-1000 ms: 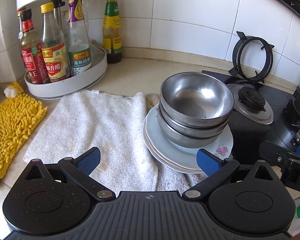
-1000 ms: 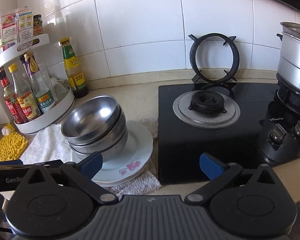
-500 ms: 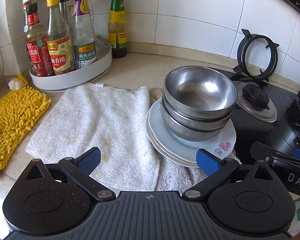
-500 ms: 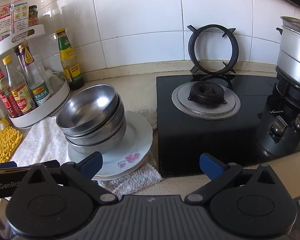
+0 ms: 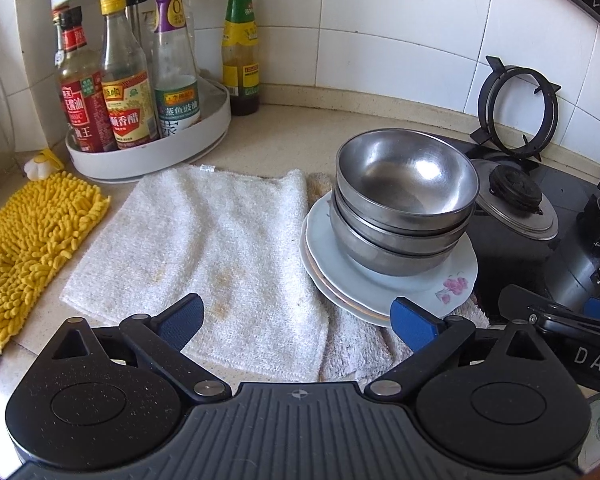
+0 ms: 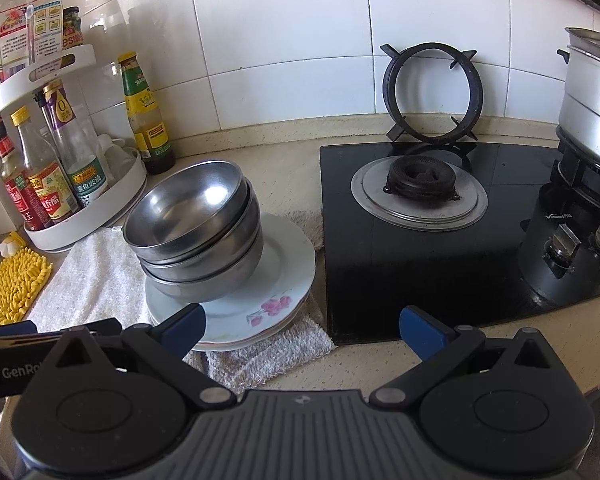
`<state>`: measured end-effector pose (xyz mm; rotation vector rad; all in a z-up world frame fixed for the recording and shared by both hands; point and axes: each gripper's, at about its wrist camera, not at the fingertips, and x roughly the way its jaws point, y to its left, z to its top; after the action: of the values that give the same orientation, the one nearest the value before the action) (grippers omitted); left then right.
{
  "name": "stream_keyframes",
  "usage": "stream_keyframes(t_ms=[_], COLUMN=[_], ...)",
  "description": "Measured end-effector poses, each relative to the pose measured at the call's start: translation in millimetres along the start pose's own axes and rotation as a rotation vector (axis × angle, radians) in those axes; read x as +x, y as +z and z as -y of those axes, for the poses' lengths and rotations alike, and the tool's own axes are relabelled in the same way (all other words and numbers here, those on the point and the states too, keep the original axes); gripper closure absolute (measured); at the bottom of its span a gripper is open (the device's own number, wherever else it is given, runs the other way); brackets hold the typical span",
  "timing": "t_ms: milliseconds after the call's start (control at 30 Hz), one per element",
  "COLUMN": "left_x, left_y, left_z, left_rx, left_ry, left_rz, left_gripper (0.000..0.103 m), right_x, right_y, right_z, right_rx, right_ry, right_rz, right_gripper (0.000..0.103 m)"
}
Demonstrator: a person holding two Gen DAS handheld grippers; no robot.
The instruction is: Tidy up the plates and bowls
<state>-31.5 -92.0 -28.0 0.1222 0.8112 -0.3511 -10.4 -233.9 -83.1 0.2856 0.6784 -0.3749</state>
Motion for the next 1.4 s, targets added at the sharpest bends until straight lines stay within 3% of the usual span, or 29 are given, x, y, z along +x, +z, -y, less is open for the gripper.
stream_keyframes(t_ms=[1400], left_x=[-20], left_y=[-24], left_z=[-1], left_rx=[0.012], left_ry=[0.036], left_rz=[-0.008], left_gripper=[0.004], right_x=[-17], right_y=[-18], right_z=[1], right_rx=[-0.051], right_ry=[0.017], right_rz=[-0.029], right_gripper=[0.0])
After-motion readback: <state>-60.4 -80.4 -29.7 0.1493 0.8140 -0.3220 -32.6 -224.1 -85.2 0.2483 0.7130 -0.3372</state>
